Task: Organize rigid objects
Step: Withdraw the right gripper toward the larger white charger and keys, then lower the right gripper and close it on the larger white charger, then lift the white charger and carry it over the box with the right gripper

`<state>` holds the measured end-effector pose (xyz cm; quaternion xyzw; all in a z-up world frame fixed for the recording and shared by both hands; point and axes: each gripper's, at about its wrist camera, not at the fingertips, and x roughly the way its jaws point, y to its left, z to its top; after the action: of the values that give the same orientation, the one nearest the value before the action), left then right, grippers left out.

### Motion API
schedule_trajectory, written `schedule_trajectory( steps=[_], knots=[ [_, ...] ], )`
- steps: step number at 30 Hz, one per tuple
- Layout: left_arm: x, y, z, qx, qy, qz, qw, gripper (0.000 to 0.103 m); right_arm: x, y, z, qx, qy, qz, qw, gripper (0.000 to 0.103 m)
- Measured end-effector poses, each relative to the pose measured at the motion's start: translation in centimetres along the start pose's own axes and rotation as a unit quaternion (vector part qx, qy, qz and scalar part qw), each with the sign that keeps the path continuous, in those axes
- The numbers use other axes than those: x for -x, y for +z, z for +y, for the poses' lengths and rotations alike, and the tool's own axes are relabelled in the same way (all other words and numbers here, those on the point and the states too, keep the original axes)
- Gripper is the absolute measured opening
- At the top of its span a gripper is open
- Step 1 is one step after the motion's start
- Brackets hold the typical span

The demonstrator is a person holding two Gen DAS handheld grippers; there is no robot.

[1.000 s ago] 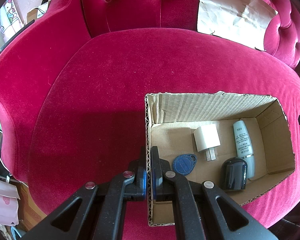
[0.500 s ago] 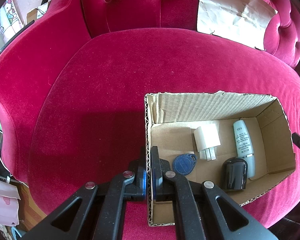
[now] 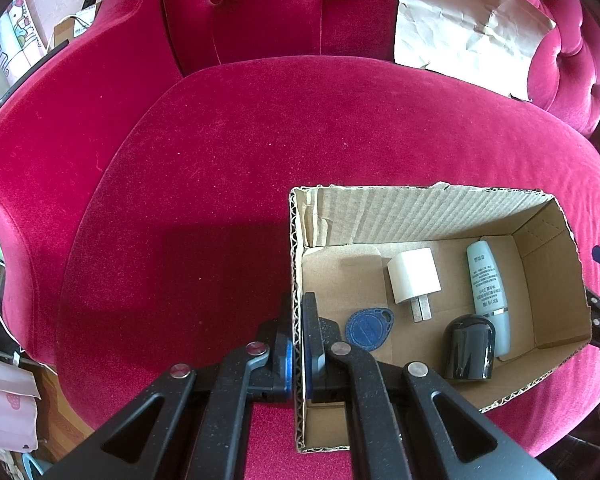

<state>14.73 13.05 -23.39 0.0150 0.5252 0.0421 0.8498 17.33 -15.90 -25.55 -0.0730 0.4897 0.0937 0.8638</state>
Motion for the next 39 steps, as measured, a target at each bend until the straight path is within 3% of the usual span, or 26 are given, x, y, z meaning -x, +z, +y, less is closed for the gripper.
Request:
schedule_trajectory(
  steps=[25,27,31,39],
  knots=[
    [0.2,0.1,0.0,0.002,-0.002,0.000,1.0000,0.003,-2.9,1.3,-0.1,-0.013,-0.003,0.001,1.000,0.101],
    [0.1,0.0,0.0,0.003,-0.002,0.001,1.0000,0.003,-3.1,1.4,0.0,-0.011,-0.001,0.002,1.000,0.095],
    [0.1,0.0,0.0,0.003,-0.002,0.001,1.0000,0.003,-3.3,1.6,0.6,-0.002,0.010,0.002,1.000,0.066],
    [0.1,0.0,0.0,0.003,-0.002,0.001,1.0000,0.003,-3.1,1.4,0.9,-0.005,0.016,0.001,1.000,0.064]
  ],
)
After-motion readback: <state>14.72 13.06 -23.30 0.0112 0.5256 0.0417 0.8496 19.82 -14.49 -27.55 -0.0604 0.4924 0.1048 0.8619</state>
